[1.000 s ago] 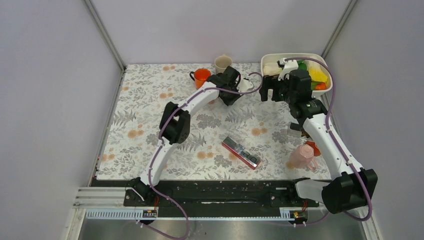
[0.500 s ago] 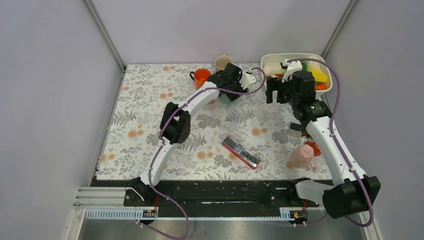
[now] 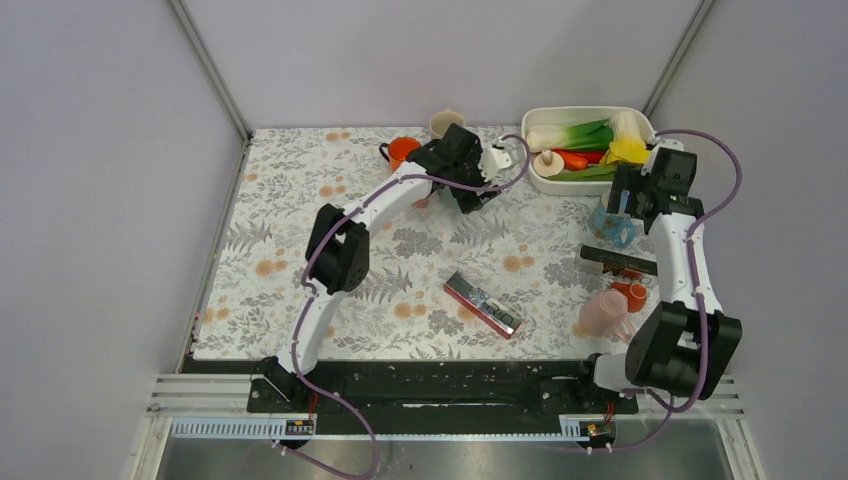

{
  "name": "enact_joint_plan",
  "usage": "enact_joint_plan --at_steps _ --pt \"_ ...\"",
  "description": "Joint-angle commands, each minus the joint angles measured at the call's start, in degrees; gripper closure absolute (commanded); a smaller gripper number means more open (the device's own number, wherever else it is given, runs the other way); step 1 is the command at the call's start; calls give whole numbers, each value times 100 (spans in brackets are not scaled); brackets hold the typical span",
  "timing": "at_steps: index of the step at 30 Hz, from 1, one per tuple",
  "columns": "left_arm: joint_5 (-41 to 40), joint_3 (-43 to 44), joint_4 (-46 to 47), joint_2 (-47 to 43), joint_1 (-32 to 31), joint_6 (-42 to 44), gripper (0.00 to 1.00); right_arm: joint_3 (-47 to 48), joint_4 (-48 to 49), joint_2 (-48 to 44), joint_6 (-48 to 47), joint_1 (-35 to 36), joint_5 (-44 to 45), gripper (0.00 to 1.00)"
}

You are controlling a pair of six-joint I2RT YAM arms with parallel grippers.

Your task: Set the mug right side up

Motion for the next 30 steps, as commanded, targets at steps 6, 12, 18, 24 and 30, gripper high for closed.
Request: enact_joint_plan --at_steps 6,12,18,24,30 --pt "1322 1228 -1342 -857 -69 -146 13 -428 486 928 -2649 -492 -697 1" --pt "1170 1549 -1989 -949 -52 -255 13 -302 814 1539 -2851 -751 -1336 4" --pt "1069 1520 -2471 -1045 74 -348 13 127 703 2203 -2943 -759 -1445 15" --pt "901 1134 -2451 -1251 138 -304 13 385 782 2562 -2854 -754 -1928 26" --pt "829 924 -2332 -1289 137 -321 13 516 785 2728 -2831 -756 -1887 58"
